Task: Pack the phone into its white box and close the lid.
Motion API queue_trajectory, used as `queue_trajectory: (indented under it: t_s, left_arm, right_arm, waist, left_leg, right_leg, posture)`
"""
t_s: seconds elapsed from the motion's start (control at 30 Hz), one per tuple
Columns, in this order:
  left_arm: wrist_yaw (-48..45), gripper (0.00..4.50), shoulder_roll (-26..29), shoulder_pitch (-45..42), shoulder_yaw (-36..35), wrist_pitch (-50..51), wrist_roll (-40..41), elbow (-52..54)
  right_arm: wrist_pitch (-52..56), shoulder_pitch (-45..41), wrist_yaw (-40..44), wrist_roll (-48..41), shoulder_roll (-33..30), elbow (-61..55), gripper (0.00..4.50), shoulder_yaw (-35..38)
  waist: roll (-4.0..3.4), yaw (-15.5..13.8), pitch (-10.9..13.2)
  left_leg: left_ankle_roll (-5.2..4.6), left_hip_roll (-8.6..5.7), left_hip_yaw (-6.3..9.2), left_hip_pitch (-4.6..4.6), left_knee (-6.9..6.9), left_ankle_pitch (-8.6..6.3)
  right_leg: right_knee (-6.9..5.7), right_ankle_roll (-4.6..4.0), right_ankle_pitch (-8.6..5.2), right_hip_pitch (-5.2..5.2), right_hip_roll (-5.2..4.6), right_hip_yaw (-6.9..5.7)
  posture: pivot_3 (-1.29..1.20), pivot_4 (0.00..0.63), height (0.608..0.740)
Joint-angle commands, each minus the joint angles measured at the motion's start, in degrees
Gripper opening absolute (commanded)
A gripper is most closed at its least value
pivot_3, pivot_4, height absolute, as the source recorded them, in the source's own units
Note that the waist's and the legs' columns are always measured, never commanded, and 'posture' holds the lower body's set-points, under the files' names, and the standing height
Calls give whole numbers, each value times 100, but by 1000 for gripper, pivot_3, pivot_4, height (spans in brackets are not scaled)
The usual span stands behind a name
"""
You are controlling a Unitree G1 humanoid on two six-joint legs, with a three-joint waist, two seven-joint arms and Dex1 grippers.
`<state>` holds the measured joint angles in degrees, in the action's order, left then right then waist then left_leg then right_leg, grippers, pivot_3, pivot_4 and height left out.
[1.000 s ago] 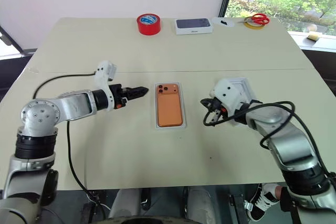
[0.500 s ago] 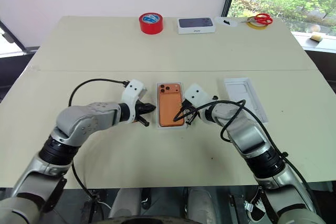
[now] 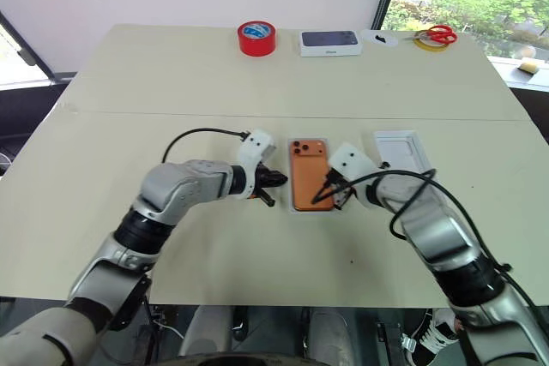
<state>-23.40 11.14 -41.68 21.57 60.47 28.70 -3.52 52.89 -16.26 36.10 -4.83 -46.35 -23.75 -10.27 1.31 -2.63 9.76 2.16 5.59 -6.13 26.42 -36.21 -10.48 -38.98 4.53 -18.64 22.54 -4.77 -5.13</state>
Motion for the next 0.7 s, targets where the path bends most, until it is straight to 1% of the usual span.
queue_trajectory:
  t_s: [0.03,0.17,0.33,0.5,0.7]
  left_arm:
    - [-516,63,-510,-197,377,-266,-36,-102]
    - [-771,63,-880,-246,507,-282,-241,-340]
    - [-991,63,-973,-194,569,-274,-499,-362]
    - [-1109,63,-891,-160,454,-214,-623,-314]
    - [-1214,63,-459,25,162,-113,-622,107]
  right_arm:
    - [-29,281,177,-196,-102,-558,0,229]
    - [60,846,154,-203,-255,-815,0,628]
    - [111,1107,137,-160,-315,-910,0,897]
    - [33,1344,241,-171,-499,-905,0,1158]
    - [-406,1780,563,-321,-794,-817,0,1808]
  waist:
    - [0,30,0]
    - [-4,28,-2]
    - [-5,37,-3]
    - [-5,30,-3]
    - [-7,59,-4]
  left_leg:
    - [0,1,0,-2,0,0]
    - [0,1,5,-3,1,0]
    - [0,1,8,-5,0,0]
    - [0,1,9,-4,-1,0]
    - [0,3,11,-6,1,0]
  right_leg:
    - [0,0,0,0,1,0]
    - [0,0,0,-3,1,-2]
    - [0,0,0,-5,1,-2]
    - [0,0,0,-6,1,-2]
    - [0,0,-1,-6,4,-3]
  posture:
    - [0,150,730]
    - [0,150,730]
    - [0,150,730]
    - [0,150,730]
    - [0,150,730]
